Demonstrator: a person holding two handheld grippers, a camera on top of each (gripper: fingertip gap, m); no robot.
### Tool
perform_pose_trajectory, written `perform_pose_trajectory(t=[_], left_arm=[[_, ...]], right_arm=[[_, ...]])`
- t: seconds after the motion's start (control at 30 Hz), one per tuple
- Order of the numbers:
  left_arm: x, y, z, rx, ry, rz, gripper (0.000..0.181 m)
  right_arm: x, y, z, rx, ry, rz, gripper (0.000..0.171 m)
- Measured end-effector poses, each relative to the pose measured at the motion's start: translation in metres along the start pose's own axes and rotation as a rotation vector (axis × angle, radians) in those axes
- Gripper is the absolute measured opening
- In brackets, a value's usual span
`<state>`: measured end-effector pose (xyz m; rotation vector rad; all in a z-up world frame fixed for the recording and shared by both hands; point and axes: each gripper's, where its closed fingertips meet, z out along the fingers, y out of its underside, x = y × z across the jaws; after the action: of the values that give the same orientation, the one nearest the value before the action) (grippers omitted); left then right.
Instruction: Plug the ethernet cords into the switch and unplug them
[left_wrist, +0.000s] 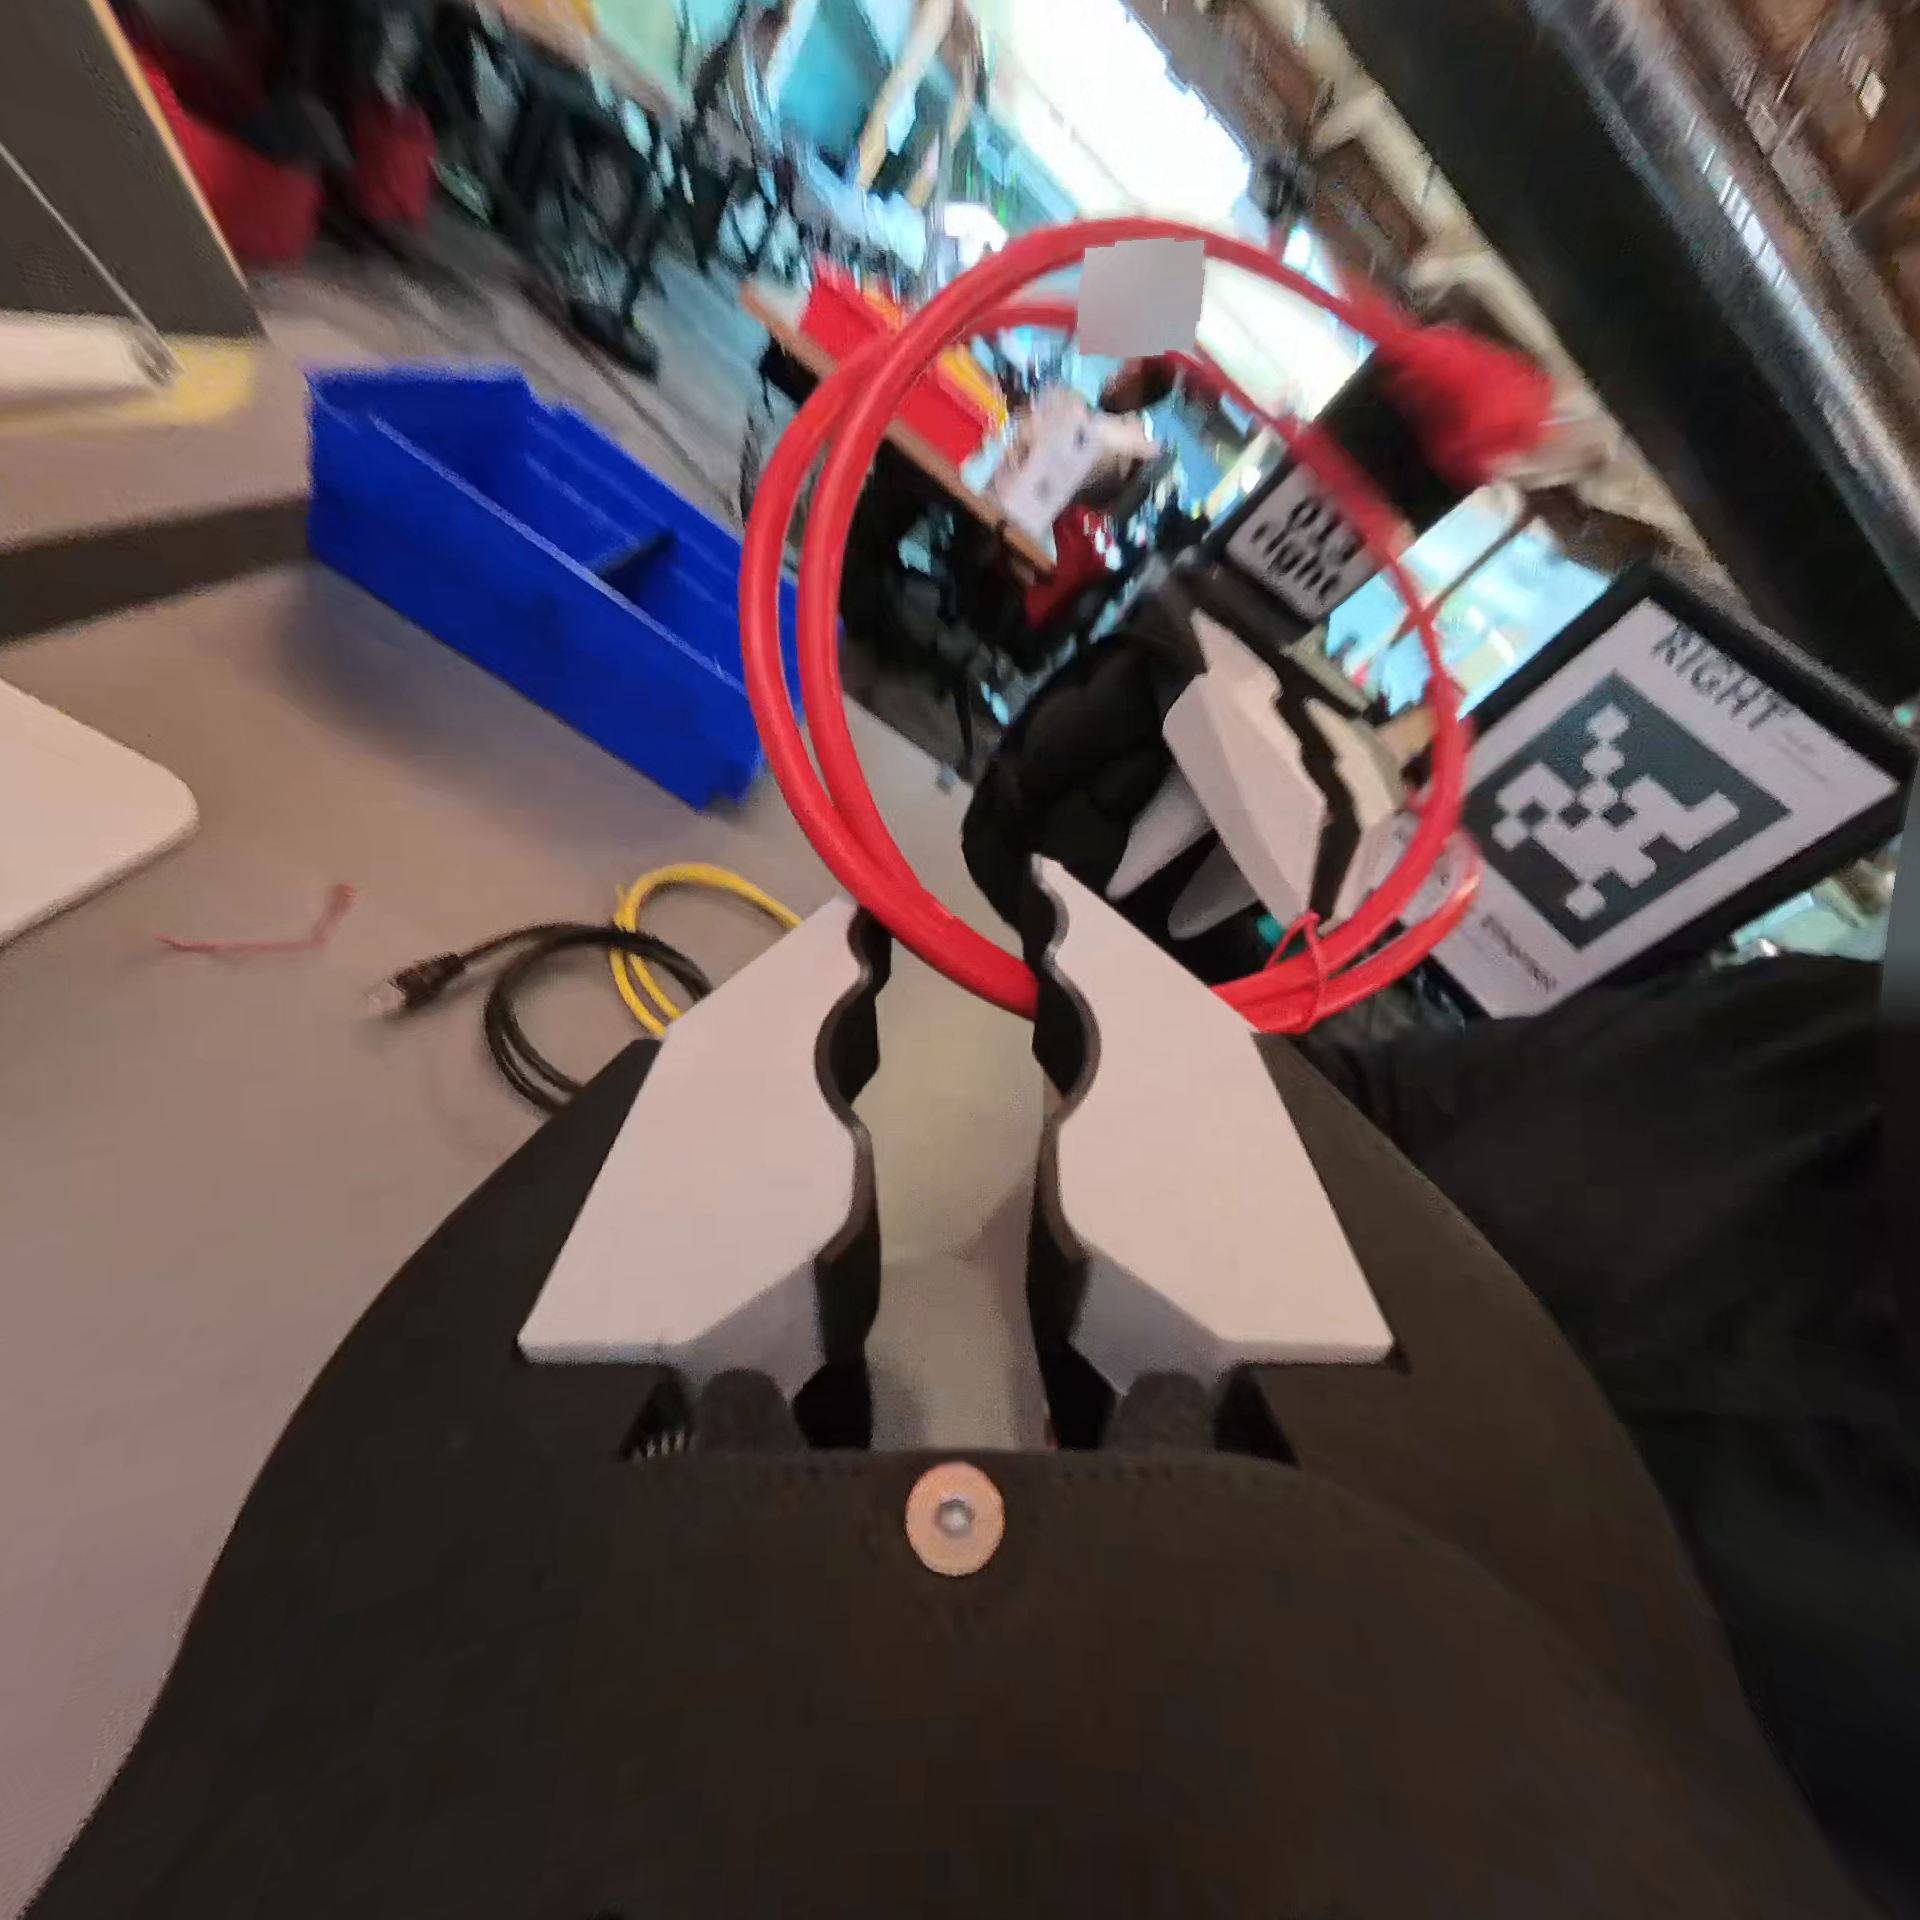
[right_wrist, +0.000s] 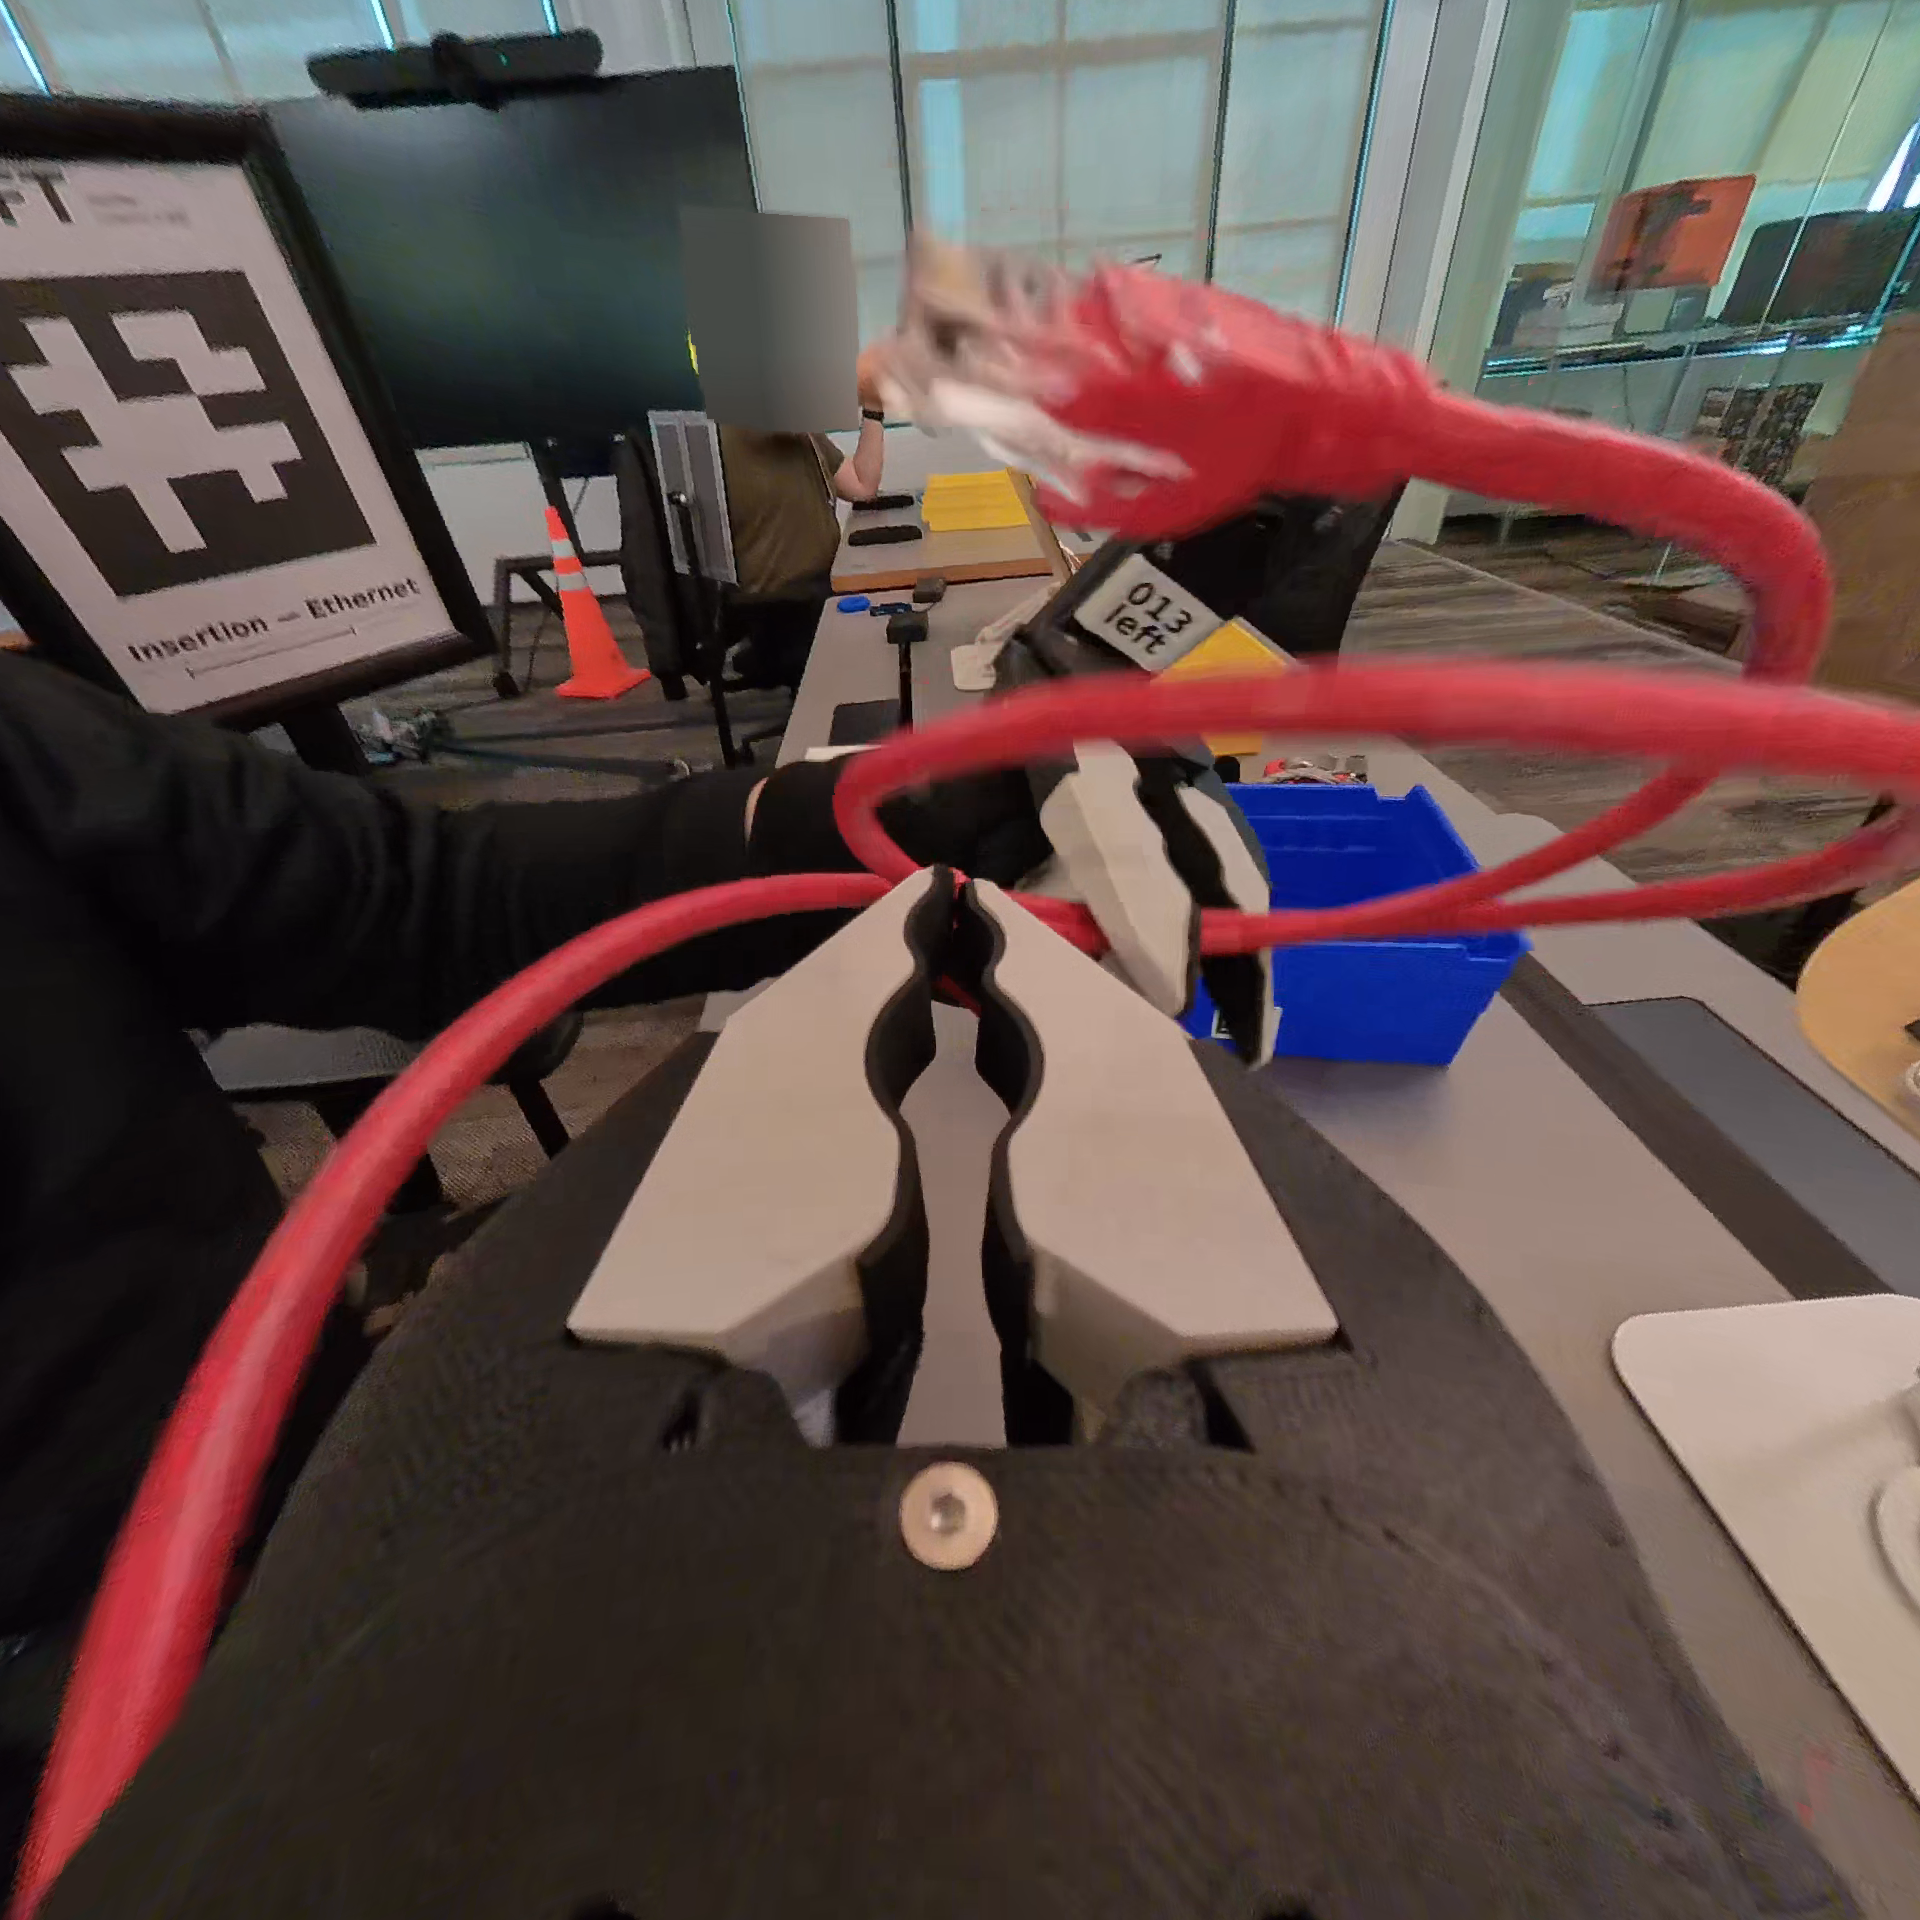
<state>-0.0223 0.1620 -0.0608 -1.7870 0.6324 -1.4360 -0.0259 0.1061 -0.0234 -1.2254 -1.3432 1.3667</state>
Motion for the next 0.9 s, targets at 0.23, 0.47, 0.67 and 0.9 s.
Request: perform_pose_trajectory(t=[0.23, 0.47, 0.67, 0.9], left_arm=[[-0.011, -0.022, -0.036, 0.240, 0.034, -0.081, 0.039], [-0.013, -0.034, -0.059, 0.093, -0.392, 0.419, 0.031], [0.009, -0.053, -0.029, -0.141, -0.505, 0.795, 0.038], [0.015, -0.015, 0.034, -0.524, -0.269, 0.978, 0.065]], right_arm=[[0.008, -0.006, -0.010, 0.085, -0.047, 0.104, 0.000], [0.009, 0.000, -0.018, 0.046, -0.082, 0.160, 0.000], [-0.018, 0.015, -0.007, -0.065, -0.219, 0.159, 0.000], [-0.056, 0.029, 0.008, -0.184, -0.355, 0.101, 0.000]])
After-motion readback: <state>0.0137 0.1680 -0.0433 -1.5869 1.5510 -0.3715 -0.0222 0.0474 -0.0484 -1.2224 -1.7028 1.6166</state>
